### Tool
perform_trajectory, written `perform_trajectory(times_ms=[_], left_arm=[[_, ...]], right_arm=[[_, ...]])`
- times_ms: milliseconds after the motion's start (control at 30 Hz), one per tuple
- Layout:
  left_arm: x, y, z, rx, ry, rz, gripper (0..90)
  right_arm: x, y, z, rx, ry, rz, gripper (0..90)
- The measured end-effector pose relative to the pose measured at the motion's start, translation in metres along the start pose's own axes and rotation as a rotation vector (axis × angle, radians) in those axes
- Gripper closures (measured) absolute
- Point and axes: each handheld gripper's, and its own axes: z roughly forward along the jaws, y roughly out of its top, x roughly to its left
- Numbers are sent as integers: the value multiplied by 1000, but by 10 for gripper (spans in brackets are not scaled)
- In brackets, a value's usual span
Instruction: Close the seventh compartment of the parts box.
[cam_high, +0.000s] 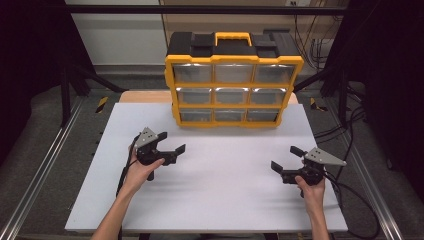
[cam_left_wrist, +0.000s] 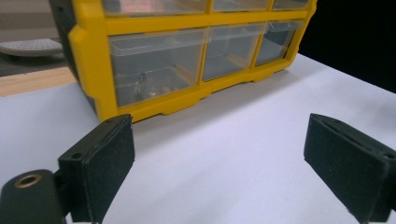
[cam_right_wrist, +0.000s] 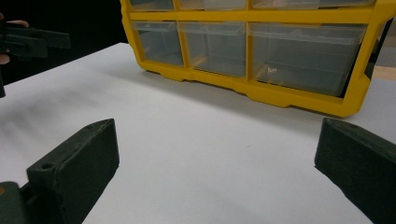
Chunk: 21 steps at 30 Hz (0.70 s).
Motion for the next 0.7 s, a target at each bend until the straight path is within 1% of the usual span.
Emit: perform_trajectory(times_ms=[67, 300, 467, 500, 567, 600, 700], left_arm=[[1, -2, -6, -13, -1, 1, 71], [8, -12, -22, -32, 6, 12, 43], [15, -20, -31, -37, 15, 3, 39], [17, -21, -33, -34, 19, 6, 39], [19, -23, -36, -40, 26, -3, 39], [21, -24, -38, -35, 32, -1, 39], [23, -27, -43, -44, 42, -8, 39]], right_arm=[[0, 0, 0, 2, 0, 0, 5], [0, 0, 0, 0, -1, -1, 5], [1, -1, 0, 6, -2, 1, 5], [1, -1, 1, 7, -1, 0, 5], [1, -1, 1, 8, -2, -2, 5], [1, -1, 1, 9, -2, -1, 5], [0, -1, 1, 7, -1, -5, 5]])
